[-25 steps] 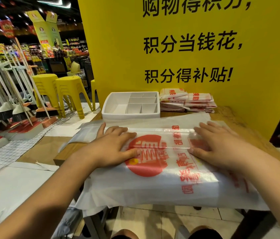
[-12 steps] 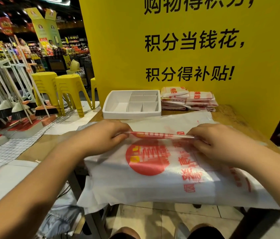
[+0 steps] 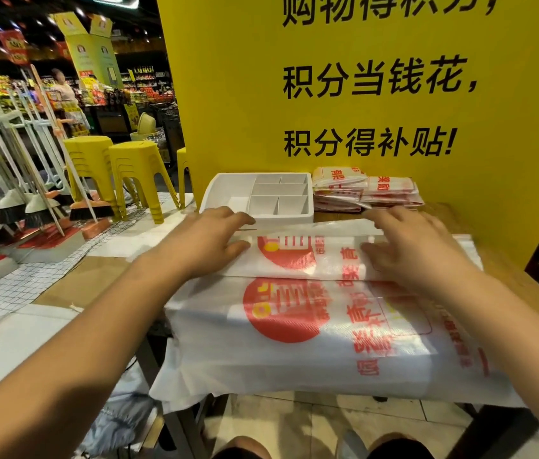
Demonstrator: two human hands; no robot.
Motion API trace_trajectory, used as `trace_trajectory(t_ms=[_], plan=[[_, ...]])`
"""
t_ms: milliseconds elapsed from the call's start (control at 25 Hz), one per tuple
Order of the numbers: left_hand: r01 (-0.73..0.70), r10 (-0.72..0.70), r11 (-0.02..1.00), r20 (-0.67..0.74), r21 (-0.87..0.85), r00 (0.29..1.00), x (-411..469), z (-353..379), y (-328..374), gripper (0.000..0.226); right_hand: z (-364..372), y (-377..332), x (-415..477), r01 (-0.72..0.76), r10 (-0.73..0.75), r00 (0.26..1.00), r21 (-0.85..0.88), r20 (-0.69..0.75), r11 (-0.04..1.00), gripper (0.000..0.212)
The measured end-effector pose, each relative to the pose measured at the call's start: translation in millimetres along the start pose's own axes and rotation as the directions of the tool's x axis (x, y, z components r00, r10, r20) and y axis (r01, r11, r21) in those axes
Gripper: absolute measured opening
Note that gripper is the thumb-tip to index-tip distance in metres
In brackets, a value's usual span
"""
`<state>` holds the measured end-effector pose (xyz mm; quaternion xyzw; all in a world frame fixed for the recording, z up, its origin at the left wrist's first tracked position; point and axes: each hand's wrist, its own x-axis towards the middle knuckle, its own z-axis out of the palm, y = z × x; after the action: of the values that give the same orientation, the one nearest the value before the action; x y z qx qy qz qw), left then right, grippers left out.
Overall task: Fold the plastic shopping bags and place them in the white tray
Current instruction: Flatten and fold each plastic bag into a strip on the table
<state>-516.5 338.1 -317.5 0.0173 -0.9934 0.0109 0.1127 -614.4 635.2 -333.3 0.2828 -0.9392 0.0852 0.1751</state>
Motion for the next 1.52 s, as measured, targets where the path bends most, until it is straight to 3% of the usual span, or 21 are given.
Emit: trace_trajectory(t_ms=[160, 400, 640, 760, 880, 1040, 1240, 1320, 1400, 1520], plan=[[-0.032, 0.05, 0.978, 0.079, -0.206, 0.996, -11, 27, 18, 0.047, 17, -12, -7, 0.046, -0.064, 0.99, 0.145, 0.125, 0.988, 0.049], [-0.064, 0.103, 0.979, 0.198, -0.193, 0.975, -18, 42, 65, 0.057, 36, -58, -10, 0.116, -0.188, 0.964, 0.333, 0.19, 0.936, 0.057], [-0.013, 0.055, 0.989, 0.282, -0.149, 0.958, -21, 47, 61, 0.059, 42, -49, -15, 0.085, -0.163, 0.909, 0.212, 0.384, 0.974, 0.057], [0.116, -0.065, 0.984, 0.334, -0.136, 0.94, -31, 42, 24, 0.071, 30, -3, -22, -0.024, -0.038, 0.894, 0.132, 0.447, 0.991, 0.071], [0.197, -0.153, 0.976, 0.354, -0.094, 0.923, -41, 39, -5, 0.077, 22, 28, -29, -0.118, 0.08, 0.872, 0.05, 0.482, 0.992, 0.089], [0.193, -0.145, 0.976, 0.371, -0.096, 0.917, -38, 40, -4, 0.083, 25, 28, -30, -0.186, 0.151, 0.868, 0.027, 0.473, 0.982, 0.09], [0.188, -0.13, 0.972, 0.346, -0.139, 0.929, -38, 38, -9, 0.088, 24, 28, -31, -0.191, 0.149, 0.877, 0.048, 0.457, 0.98, 0.102], [0.14, -0.086, 0.978, 0.318, -0.152, 0.944, -35, 31, -12, 0.093, 19, 26, -28, -0.111, 0.076, 0.921, 0.07, 0.383, 0.991, 0.099], [0.056, -0.02, 0.991, 0.282, -0.12, 0.959, -31, 22, -11, 0.09, 14, 22, -26, 0.123, -0.114, 0.962, -0.022, 0.25, 0.992, 0.078], [-0.092, 0.086, 0.996, 0.253, 0.011, 0.964, -28, 16, -10, 0.067, 8, 8, -25, 0.332, -0.306, 0.932, -0.12, 0.195, 0.936, 0.055]])
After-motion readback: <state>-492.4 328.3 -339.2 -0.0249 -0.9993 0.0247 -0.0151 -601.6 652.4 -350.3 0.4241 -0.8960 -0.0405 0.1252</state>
